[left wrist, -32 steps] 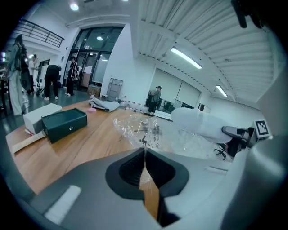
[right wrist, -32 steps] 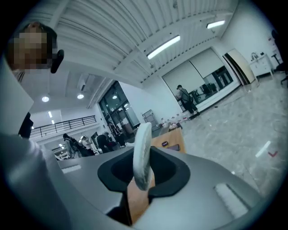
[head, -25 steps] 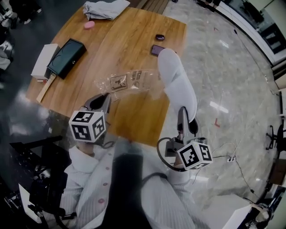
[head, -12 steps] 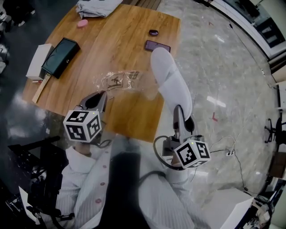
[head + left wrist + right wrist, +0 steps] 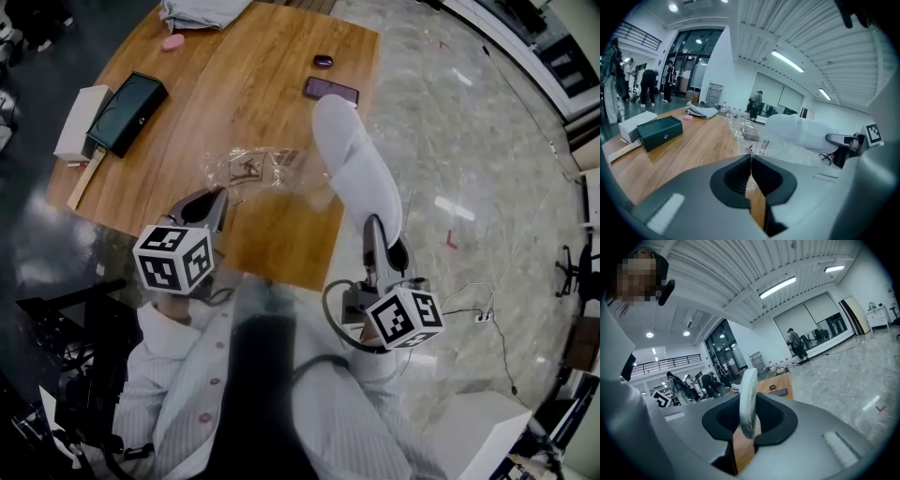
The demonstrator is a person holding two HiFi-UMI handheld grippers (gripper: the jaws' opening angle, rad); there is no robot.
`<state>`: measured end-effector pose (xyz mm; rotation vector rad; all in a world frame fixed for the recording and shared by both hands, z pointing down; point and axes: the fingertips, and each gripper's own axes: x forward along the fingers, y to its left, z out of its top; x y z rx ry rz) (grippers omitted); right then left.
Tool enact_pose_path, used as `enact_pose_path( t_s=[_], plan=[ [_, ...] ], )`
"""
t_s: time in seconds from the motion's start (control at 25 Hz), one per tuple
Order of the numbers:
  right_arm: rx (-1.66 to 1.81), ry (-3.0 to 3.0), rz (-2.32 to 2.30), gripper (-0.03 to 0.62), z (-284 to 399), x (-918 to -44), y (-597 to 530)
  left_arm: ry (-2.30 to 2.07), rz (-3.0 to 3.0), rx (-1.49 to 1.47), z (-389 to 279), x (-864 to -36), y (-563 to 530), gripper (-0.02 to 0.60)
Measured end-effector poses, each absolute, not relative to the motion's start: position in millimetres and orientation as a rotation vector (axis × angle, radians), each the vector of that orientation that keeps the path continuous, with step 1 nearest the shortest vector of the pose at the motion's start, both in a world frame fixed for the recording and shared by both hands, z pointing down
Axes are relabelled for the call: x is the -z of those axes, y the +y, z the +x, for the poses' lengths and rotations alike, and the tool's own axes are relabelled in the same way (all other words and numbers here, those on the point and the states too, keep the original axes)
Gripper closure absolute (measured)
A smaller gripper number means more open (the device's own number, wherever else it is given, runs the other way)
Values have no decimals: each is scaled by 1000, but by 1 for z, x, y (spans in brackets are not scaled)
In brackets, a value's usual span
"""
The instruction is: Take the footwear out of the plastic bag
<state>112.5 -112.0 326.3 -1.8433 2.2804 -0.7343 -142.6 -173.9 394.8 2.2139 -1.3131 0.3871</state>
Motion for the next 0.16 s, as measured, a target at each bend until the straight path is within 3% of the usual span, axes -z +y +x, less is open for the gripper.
enact_pose_path(
  t_s=[0.16],
  plan=[
    [752, 2279, -1846, 510, 112, -327, -110, -1309, 2204, -392, -144, -397, -173, 575]
  ],
)
